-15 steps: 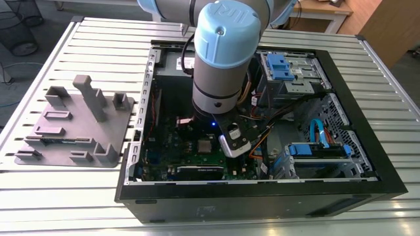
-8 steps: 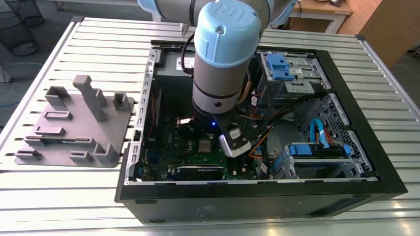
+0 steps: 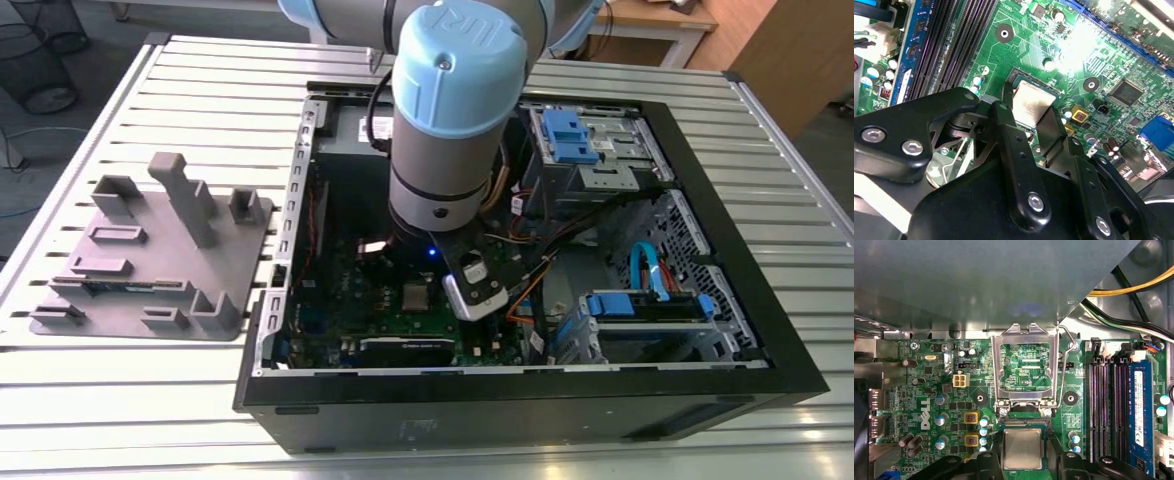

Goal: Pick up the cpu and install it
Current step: 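Place the cpu into insertion slot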

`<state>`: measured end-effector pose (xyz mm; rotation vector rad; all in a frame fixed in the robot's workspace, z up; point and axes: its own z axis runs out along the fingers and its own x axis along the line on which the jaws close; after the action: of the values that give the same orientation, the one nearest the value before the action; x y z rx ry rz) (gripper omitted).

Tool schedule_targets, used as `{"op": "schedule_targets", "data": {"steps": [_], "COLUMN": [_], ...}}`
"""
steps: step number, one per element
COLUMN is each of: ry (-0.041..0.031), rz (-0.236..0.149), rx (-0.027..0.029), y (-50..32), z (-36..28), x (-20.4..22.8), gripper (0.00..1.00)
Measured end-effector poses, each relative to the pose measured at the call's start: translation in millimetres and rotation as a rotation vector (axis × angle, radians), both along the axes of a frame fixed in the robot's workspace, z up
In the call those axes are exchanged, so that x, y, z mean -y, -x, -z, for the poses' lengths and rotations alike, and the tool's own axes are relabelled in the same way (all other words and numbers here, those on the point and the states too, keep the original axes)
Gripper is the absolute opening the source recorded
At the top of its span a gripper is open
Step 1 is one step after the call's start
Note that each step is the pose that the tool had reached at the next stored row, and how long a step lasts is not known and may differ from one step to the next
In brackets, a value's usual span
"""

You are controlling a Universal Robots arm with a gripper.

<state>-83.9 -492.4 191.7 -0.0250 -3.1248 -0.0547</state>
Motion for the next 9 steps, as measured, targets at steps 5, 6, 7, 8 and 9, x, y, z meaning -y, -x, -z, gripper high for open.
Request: {"op": "schedule_targets", "data": {"steps": [5,6,7,8,9], "ry": [0.0000,0.0002,0.0004,0.0003,0.0003], "rz": [0.000,0.000,0.000,0.000,0.000], "rx": [-0.0001,-0.0002,-0.0002,-0.0001,-0.0002], "y": [0.1,0.2,0.2,0.2,0.2], "z": [0.0,-0.1,-0.2,-0.1,-0.1], "x": [0.0,0.0,0.1,0.1,0.0], "gripper": [0.46,0.45,0.45,0.39,0.38]}}
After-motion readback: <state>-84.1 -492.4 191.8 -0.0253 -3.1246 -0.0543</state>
